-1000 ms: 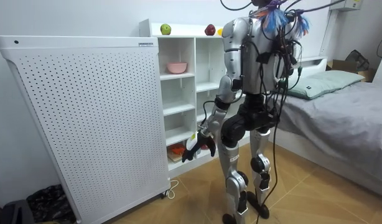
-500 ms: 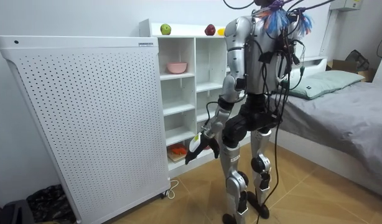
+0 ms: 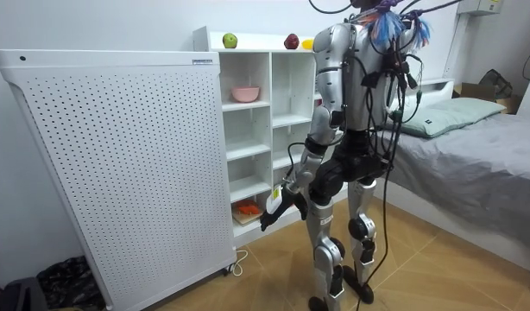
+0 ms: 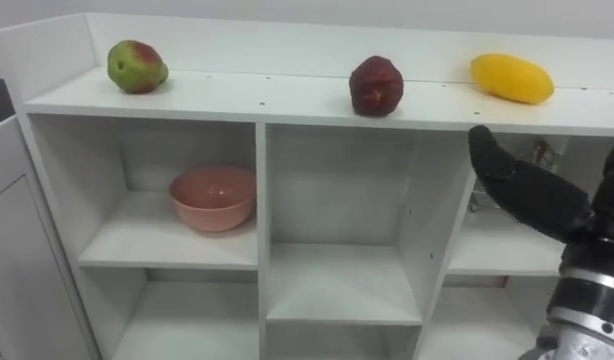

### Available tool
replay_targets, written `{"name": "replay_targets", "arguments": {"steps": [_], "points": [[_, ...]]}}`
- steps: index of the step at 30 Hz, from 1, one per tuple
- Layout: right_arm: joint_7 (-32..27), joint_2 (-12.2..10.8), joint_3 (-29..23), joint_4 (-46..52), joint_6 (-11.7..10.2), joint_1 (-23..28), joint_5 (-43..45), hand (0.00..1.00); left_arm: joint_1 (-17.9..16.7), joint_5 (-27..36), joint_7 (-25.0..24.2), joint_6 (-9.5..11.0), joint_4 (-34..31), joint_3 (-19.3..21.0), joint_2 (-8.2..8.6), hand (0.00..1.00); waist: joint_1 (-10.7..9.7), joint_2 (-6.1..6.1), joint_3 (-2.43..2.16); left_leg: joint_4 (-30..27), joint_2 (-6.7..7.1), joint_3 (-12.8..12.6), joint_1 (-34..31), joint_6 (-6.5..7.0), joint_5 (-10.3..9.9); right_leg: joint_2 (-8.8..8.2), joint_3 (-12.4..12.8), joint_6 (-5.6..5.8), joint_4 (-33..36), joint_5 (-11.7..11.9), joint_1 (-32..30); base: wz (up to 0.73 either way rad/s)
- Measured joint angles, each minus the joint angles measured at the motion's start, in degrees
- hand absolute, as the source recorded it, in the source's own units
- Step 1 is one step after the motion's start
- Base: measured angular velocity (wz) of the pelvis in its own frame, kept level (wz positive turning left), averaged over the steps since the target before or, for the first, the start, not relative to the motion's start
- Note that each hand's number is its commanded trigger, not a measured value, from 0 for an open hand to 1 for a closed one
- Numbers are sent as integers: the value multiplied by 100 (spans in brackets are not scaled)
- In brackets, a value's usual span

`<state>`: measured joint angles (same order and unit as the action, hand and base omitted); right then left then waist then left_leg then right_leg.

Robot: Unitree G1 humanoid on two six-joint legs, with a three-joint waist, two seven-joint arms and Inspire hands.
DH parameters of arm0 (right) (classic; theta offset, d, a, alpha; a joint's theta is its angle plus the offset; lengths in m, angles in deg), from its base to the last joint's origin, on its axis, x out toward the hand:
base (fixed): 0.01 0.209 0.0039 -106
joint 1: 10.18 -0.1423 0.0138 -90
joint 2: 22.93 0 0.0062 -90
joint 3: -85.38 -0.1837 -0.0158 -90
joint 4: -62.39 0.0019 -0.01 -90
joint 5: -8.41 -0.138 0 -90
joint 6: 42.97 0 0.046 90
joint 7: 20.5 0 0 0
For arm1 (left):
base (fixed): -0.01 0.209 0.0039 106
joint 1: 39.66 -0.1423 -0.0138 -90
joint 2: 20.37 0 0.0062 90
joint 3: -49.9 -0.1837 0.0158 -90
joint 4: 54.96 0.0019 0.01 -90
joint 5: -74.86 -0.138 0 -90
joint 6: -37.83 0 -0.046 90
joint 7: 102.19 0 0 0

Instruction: Arrange fruit in the closet

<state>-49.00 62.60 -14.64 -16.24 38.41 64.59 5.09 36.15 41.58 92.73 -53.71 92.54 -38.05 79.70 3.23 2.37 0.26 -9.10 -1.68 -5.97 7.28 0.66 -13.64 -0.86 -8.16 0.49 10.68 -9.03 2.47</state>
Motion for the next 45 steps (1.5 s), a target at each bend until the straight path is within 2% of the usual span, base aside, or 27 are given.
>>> {"name": "replay_targets", "arguments": {"steps": [1, 4, 8, 12, 15, 19, 25, 32, 36, 38, 41, 45], "points": [[51, 13, 14, -175, -1, -116, -99, 0, 6, 0, -61, -8, 0, 0, -12, 0, 18, 24, 14, -2, 0, 24, 32, 0, 0, -1, -20, 0, -17, 0, 47, 8], [143, 99, 103, -452, 20, -260, -606, 0, 9, -3, -169, -64, -2, 1, -27, 0, 120, 86, -9, -3, -1, 69, 38, 0, 0, -1, -36, 0, -17, 0, 59, 4], [170, 115, 208, -861, 64, -567, -763, 0, 36, -9, -222, -104, -1, 12, -34, 0, 208, 82, -3, -25, 1, 76, 25, 0, 0, -6, -42, -1, -15, 1, 57, 0], [173, 122, 211, -909, 70, -712, -762, 0, 45, -10, -303, -105, -1, 12, -37, 0, 267, 58, 13, -42, 2, 132, -5, -3, 2, -8, -81, -1, -15, 1, 49, 6], [172, 214, 212, -917, 69, -734, -762, 0, 79, -10, -325, -104, 0, 11, -35, 0, 334, 57, 13, -45, 2, 154, -26, -4, 2, -10, -109, -1, -17, 1, 47, 5], [179, 229, 212, -948, 67, -742, -770, 0, 92, -15, -334, -117, 1, 11, -35, 0, 352, 58, 13, -55, 3, 187, -50, -5, 3, -14, -134, -1, -18, 1, 45, 3], [249, 242, 224, -1357, 107, -1120, -941, 0, 98, -7, -440, -219, 75, 11, -35, 0, 339, 60, 14, -66, 2, 204, -62, -11, 7, -18, -155, -1, -16, 1, 44, 1], [436, 468, 273, -2048, 122, -1535, -1113, 0, 180, -4, -447, -308, 206, -2, -58, 0, 313, 154, 24, -94, 7, 285, -104, -11, 8, -47, -314, -1, -16, 1, 55, 7], [626, 563, 394, -2084, 126, -1558, -1397, 0, 157, -4, -572, -315, 126, -20, -162, 0, 311, 216, 41, -134, 14, 310, -165, -11, 8, -56, -339, -1, -22, 1, 34, 5], [686, 697, 456, -2279, 184, -1711, -1436, 0, 116, -6, -592, -313, -32, -16, -242, 0, 318, 248, 36, -141, 19, 314, -168, -11, 8, -58, -337, -1, -22, 1, 34, 0], [681, 747, 456, -2418, 236, -1990, -1424, 0, 112, -10, -680, -313, -120, -2, -309, 0, 305, 258, 28, -161, 24, 314, -175, -11, 8, -63, -337, -1, -21, 1, 35, 0], [769, 935, 583, -2424, 241, -2091, -1402, 0, 89, -10, -683, -316, -219, -3, -342, 0, 335, 287, 7, -166, 23, 315, -171, -11, 8, -60, -329, -2, -21, 2, 39, 0]]}}
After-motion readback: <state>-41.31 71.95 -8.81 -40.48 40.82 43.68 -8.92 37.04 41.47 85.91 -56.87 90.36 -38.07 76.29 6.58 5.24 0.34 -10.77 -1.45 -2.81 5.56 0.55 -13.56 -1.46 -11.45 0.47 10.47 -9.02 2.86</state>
